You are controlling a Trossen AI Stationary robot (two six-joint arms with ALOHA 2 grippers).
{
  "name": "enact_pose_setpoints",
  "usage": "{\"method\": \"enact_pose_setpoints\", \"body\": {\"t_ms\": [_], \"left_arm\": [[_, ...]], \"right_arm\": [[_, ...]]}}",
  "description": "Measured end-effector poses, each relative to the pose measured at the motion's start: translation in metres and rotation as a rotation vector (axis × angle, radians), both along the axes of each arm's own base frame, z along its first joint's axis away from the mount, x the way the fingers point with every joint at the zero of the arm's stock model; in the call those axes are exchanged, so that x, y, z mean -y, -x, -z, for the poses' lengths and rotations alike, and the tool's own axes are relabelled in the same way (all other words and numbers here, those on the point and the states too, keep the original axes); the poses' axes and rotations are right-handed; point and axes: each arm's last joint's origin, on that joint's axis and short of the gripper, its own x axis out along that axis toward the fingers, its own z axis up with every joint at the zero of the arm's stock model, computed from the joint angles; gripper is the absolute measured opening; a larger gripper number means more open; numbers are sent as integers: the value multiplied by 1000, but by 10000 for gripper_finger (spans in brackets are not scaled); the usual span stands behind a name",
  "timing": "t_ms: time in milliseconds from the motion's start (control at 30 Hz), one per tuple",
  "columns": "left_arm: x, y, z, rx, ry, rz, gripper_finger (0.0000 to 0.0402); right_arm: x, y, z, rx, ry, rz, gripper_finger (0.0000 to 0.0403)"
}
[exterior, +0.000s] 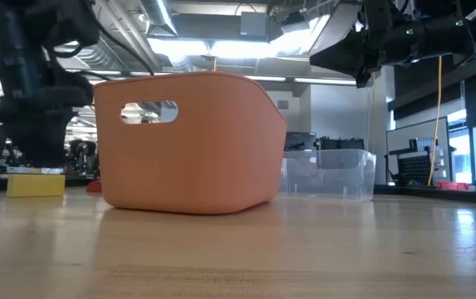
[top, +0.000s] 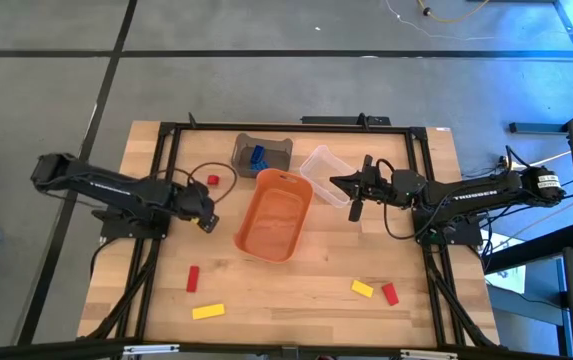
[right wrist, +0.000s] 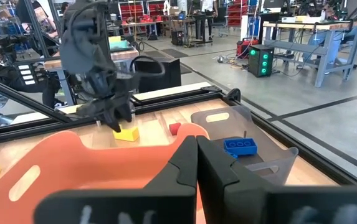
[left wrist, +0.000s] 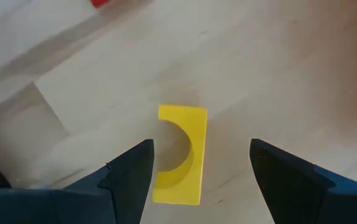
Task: Sort & place blocks by color
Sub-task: Put the top yellow block into the orange bin
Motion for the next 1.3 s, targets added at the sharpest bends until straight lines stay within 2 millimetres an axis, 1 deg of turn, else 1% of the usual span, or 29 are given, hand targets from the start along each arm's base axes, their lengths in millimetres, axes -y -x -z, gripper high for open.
{"method": "enact_pose_setpoints", "body": {"t_ms": [167,367,467,567,667,767,900,967,1000,1067,1133,1233,1300], "left_arm": [[9,-8,13,-54,-6,-2,257],[14,-23,29,-77,-12,8,257],[14,-24,38,-138,-20,-2,257],[14,-25,43,-177,-24,-11,252],[15,-25,44,-191,-23,-7,230],[17,-24,42,-210,-38,36,179],[20,-18,30,-280,-102,82,76],[22,-20,18,-255,-138,98,26],[24,-21,11,-236,-164,105,17],[26,-22,-5,-213,-211,118,19],[28,-23,-27,-154,-286,136,22],[30,-27,-62,31,-456,180,15],[31,-30,-81,179,-591,205,9]], "right_arm": [[0,0,0,0,1,0,0],[0,0,0,0,2,0,0],[0,0,0,-1,2,0,0],[0,0,0,-1,2,0,0],[0,0,0,-1,2,-1,0],[0,0,0,-1,2,0,0],[0,0,0,-1,3,0,0],[0,0,0,-2,4,-1,0],[0,0,0,-1,4,-1,0],[0,0,0,-2,4,-1,0],[0,0,0,-1,4,-1,0],[0,0,0,-1,4,-1,0],[0,0,0,-1,3,-1,0]]}}
